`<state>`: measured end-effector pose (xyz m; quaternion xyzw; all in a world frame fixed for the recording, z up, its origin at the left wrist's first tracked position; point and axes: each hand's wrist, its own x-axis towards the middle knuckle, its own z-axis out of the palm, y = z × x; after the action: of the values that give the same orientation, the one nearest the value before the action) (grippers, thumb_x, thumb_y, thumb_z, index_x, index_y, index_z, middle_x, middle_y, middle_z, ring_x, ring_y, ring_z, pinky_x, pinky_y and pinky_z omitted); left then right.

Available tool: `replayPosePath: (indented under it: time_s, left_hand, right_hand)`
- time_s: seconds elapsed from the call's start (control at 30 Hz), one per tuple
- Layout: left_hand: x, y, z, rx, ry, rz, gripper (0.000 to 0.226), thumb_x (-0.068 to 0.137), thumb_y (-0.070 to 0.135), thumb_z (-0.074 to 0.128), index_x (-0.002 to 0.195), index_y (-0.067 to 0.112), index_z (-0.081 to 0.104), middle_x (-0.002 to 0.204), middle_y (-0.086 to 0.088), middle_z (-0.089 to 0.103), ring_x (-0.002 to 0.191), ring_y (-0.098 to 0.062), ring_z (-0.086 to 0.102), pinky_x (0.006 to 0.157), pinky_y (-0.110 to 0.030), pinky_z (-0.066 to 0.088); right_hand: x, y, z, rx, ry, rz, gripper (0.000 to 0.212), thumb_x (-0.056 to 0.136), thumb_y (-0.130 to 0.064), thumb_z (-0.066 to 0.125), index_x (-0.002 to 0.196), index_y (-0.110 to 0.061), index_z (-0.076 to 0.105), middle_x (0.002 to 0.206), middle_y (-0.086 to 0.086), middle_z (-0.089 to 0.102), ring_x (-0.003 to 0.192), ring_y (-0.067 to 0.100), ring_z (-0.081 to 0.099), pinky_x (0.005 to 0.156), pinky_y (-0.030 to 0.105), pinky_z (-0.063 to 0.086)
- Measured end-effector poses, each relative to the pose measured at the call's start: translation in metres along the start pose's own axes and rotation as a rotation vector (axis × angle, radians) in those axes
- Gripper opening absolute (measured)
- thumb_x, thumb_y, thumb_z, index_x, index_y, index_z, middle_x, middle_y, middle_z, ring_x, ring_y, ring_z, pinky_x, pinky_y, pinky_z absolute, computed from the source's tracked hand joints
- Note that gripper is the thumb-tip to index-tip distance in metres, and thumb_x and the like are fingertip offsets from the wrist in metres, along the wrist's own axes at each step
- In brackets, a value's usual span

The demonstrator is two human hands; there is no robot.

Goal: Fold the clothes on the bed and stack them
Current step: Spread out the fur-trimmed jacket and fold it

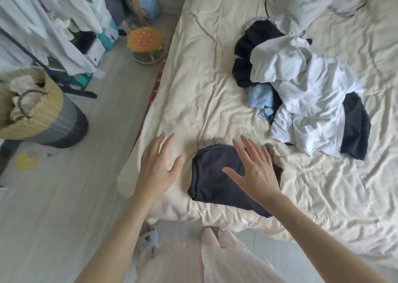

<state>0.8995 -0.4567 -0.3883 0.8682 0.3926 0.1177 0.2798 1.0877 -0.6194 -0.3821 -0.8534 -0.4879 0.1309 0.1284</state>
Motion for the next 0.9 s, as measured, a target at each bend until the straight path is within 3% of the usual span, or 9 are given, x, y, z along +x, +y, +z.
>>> replayPosePath:
  time_s: [0.07,0.17,0.27,0.4,0.53,0.7,0.9]
  left_hand:
    - [-0.018,-0.022,-0.028,-0.024,0.0,-0.045,0.054,0.091,0.032,0.059,0.139,0.01,0.045,0.145,-0.014,0.041,0.137,-0.032,0.034,0.109,-0.048,0.032]
    - [-0.049,-0.074,-0.065,0.019,-0.082,-0.101,0.068,0.087,0.055,0.034,0.14,0.013,0.045,0.147,-0.012,0.038,0.137,-0.031,0.034,0.108,-0.046,0.031]
    - [-0.07,-0.147,-0.113,0.121,-0.143,-0.12,0.079,0.082,0.063,0.019,0.145,0.019,0.038,0.154,-0.008,0.028,0.141,-0.028,0.027,0.112,-0.046,0.024]
    - [-0.072,-0.23,-0.193,0.129,-0.081,-0.18,0.071,0.085,0.058,0.031,0.145,0.02,0.038,0.153,-0.009,0.028,0.142,-0.03,0.024,0.113,-0.047,0.023]
    - [-0.058,-0.276,-0.251,0.123,-0.038,-0.174,0.058,0.094,0.043,0.049,0.145,0.021,0.036,0.155,-0.009,0.026,0.144,-0.029,0.017,0.115,-0.045,0.017]
    - [-0.036,-0.305,-0.263,0.078,-0.078,-0.136,0.058,0.093,0.04,0.053,0.146,0.024,0.035,0.156,-0.005,0.022,0.146,-0.026,0.01,0.117,-0.043,0.015]
    - [0.022,-0.33,-0.254,0.046,-0.215,-0.056,0.059,0.094,0.049,0.044,0.148,0.031,0.027,0.158,0.003,0.013,0.147,-0.018,0.002,0.116,-0.038,0.013]
  right_hand:
    - [0.008,-0.046,0.003,0.0,-0.01,-0.064,0.074,0.085,-0.05,0.061,0.146,-0.019,0.034,0.153,0.007,0.031,0.142,0.025,0.028,0.116,0.047,0.019]
    - [0.011,-0.11,0.021,-0.022,-0.038,-0.09,0.074,0.085,-0.049,0.063,0.146,-0.018,0.035,0.152,0.008,0.033,0.141,0.026,0.03,0.115,0.045,0.023]
    - [0.01,-0.17,0.05,-0.027,-0.075,-0.057,0.077,0.085,-0.052,0.06,0.147,-0.019,0.031,0.153,0.007,0.03,0.142,0.025,0.027,0.116,0.046,0.021]
    - [0.018,-0.259,0.086,-0.017,-0.109,0.012,0.079,0.088,-0.064,0.044,0.151,-0.028,0.015,0.159,0.0,0.015,0.146,0.018,0.014,0.118,0.038,0.013]
    - [0.041,-0.333,0.098,0.078,-0.087,0.032,0.077,0.088,-0.063,0.044,0.151,-0.03,0.014,0.159,-0.003,0.013,0.147,0.015,0.01,0.119,0.037,0.008]
    - [0.077,-0.378,0.096,0.108,-0.009,0.039,0.075,0.088,-0.058,0.049,0.15,-0.024,0.022,0.157,0.001,0.022,0.146,0.018,0.016,0.119,0.04,0.012]
    - [0.133,-0.39,0.104,0.104,0.006,0.142,0.073,0.09,-0.059,0.044,0.15,-0.028,0.018,0.158,-0.001,0.019,0.146,0.017,0.012,0.119,0.039,0.005]
